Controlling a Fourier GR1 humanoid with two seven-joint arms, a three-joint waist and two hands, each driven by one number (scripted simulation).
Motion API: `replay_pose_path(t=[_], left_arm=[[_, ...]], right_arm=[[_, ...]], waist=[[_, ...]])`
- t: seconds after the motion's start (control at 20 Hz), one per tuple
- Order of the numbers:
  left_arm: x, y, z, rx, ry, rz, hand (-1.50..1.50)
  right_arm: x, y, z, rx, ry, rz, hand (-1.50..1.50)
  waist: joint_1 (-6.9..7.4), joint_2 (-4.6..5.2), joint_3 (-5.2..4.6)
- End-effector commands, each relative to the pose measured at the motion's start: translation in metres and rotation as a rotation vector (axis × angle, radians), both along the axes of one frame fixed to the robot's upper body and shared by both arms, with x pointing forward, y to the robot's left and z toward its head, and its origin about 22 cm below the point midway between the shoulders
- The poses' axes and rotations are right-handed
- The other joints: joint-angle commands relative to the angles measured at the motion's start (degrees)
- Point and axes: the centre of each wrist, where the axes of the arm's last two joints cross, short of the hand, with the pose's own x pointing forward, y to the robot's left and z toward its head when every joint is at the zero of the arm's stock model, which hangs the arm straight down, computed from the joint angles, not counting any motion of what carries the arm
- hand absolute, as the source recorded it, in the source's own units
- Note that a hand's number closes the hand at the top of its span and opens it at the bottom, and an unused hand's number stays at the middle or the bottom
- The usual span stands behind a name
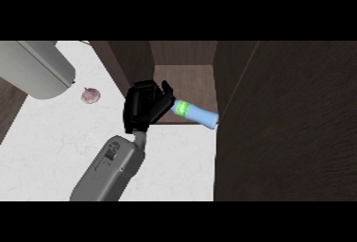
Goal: Pick up the bottled water, place it into the cabinet and close the cabinet
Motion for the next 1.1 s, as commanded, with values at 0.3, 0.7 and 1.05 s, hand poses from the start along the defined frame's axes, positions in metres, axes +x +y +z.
replay_pose_path(t=[0.3, 0.7, 1.05], left_arm=[[0.085, -0.024, 0.066, 0.162, -0.023, 0.022, 1.50], [0.102, -0.023, 0.039, 0.275, -0.013, 0.066, 1.50], [0.107, 0.001, 0.023, 0.456, -0.010, 0.174, 1.50]], right_arm=[[0.004, 0.001, -0.008, 0.005, 0.002, 0.014, -1.50], [-0.006, -0.003, -0.007, -0.001, 0.021, 0.029, -1.50], [0.002, 0.004, -0.019, 0.002, 0.005, 0.027, -1.50]], waist=[[-2.31, 1.51, 0.16], [-2.54, 1.51, 0.14], [-2.93, 1.79, 0.16]])
